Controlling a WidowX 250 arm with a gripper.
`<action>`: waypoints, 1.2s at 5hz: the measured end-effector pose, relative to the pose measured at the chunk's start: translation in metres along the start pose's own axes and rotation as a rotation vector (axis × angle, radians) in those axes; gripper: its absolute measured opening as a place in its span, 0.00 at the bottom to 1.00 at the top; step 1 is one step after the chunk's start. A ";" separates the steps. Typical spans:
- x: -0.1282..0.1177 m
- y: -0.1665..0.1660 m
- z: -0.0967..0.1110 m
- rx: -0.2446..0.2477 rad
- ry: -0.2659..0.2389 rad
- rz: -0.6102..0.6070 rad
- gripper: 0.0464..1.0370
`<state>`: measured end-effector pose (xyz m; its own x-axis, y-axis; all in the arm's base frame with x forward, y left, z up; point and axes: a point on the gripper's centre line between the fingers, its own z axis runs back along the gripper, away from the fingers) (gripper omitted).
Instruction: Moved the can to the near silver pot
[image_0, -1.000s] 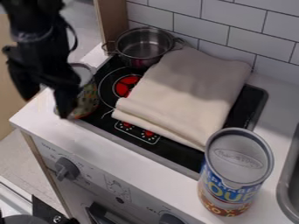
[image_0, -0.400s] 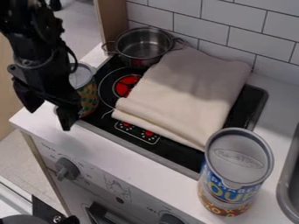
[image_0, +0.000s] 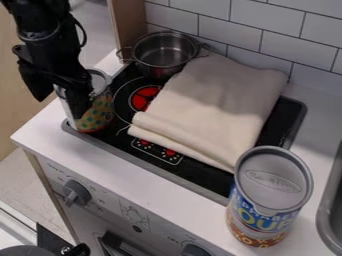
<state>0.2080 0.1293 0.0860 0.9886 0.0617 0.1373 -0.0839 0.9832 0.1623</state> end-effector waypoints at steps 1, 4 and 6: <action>0.005 -0.001 0.001 0.030 -0.013 0.014 0.96; 0.016 -0.020 -0.010 -0.002 -0.038 -0.041 0.96; 0.046 -0.034 -0.014 0.018 -0.057 0.010 0.96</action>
<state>0.2585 0.1008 0.0733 0.9791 0.0615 0.1940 -0.0967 0.9793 0.1779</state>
